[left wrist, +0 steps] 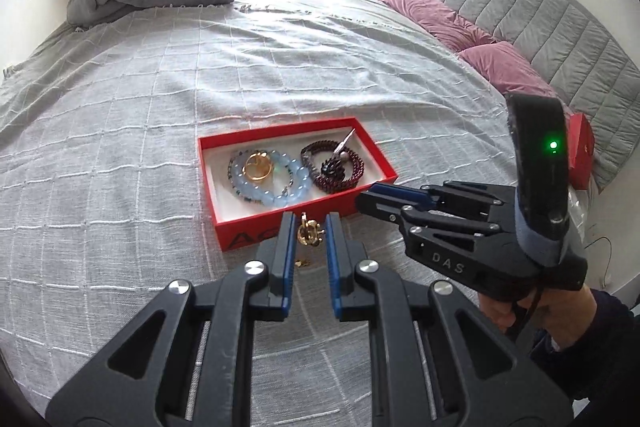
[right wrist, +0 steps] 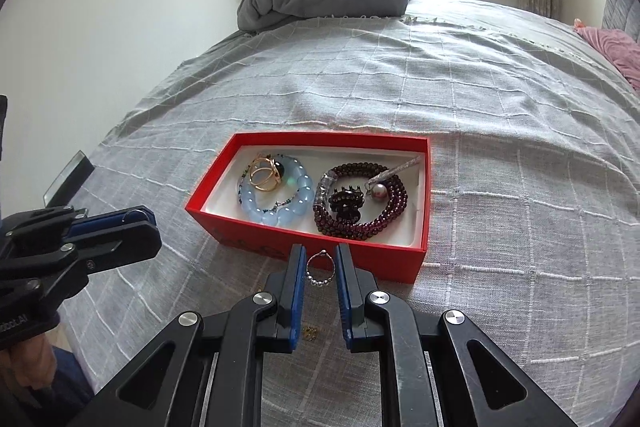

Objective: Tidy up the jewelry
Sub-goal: 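Carry both earrings over the red box with both grippers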

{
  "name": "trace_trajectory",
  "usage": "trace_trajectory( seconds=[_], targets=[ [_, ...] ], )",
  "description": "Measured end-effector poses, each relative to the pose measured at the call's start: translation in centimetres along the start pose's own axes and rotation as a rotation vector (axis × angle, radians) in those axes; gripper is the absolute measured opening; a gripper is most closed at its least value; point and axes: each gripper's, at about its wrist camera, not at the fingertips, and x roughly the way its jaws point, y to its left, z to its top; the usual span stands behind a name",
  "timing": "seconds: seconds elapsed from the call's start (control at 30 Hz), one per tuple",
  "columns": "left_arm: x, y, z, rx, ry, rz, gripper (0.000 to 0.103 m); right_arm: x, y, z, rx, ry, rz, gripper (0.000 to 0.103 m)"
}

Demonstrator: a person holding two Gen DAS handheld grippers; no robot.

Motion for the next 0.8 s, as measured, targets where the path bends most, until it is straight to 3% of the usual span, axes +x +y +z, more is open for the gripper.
trace_trajectory(
  seconds=[0.13,0.4,0.6,0.8],
  targets=[
    [-1.2,-0.1,0.8,-0.013,-0.049,-0.004,0.016,-0.9,-0.6,0.8,0.026,-0.025,0.009,0.015],
    [0.6,1.7,2.1,-0.093,-0.042,-0.006,0.016,-1.2,-2.7,2.8,0.136,-0.043,0.055,0.015],
    [3.1,2.8,2.7,-0.161,0.003,-0.066,0.016,0.0,-4.3,3.4,0.22,-0.03,0.082,0.015],
    [5.4,3.7,2.8,-0.193,0.046,-0.057,0.016,0.9,-5.1,3.4,0.25,-0.02,0.075,0.015]
  ],
)
